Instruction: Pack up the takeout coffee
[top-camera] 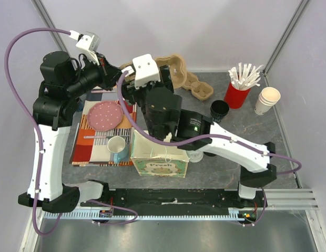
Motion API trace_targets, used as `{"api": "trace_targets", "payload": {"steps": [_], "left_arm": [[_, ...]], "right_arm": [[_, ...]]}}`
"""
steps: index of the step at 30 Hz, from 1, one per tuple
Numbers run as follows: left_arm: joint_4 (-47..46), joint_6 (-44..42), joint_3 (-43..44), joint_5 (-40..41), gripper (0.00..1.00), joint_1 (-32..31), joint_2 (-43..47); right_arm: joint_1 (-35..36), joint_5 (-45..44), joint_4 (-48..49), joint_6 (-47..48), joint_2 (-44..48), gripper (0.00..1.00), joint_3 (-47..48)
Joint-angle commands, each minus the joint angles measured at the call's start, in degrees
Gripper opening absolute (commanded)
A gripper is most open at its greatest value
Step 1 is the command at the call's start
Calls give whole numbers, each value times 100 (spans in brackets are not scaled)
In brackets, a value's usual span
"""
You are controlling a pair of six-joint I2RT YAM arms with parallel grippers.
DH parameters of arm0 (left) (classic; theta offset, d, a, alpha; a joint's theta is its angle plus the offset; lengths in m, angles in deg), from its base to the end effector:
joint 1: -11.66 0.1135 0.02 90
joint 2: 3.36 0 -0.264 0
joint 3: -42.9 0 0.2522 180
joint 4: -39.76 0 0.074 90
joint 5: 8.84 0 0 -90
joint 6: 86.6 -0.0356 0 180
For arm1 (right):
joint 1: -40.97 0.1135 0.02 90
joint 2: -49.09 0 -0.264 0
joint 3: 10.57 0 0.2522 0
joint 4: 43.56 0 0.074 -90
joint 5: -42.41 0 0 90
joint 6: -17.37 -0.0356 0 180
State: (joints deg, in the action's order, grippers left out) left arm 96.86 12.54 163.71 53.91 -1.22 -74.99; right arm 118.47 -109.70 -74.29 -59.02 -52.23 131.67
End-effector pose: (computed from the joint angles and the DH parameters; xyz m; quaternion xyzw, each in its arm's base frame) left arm 0.1975 -0.0619 0.5403 0.1785 0.7276 -0.2963 0.5924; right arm 0.1068 0.3365 0.5536 -0.1153 0.6673 0.0669 0.7327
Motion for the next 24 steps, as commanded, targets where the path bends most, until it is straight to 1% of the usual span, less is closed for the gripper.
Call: {"api": "trace_targets", "payload": {"steps": [1, 2, 3, 8, 12, 16, 19, 20, 22, 24], "left_arm": [[-264, -62, 45, -193, 2, -12, 18], [-238, -132, 36, -193, 2, -12, 36], [-211, -176, 27, -194, 2, -21, 53], [-167, -352, -43, -202, 2, -39, 150], [-176, -352, -96, -395, 2, -74, 132], [-202, -343, -131, -606, 2, -91, 132], [-228, -335, -122, -781, 2, -100, 124], [-220, -335, -131, -817, 2, -109, 124], [-220, -378, -149, -931, 2, -109, 185], [-211, -422, -184, -1063, 2, -109, 229]], "right_arm": [[-444, 22, -1578, -919, -326, 87, 1300], [-507, 75, -1764, -1200, -379, 86, 1397], [-533, 67, -1870, -1246, -363, 86, 1329], [-753, 296, -1906, -1527, -336, 84, 1196], [-902, 734, -1941, -1764, -397, 83, 1179], [-1016, 945, -1950, -1940, -459, 82, 1144], [-1131, 990, -1950, -2011, -485, 79, 1091], [-1157, 955, -1933, -2011, -485, 75, 1065], [-1236, 955, -1854, -2011, -468, 72, 942], [-1254, 946, -1784, -1967, -468, 66, 871]]}}
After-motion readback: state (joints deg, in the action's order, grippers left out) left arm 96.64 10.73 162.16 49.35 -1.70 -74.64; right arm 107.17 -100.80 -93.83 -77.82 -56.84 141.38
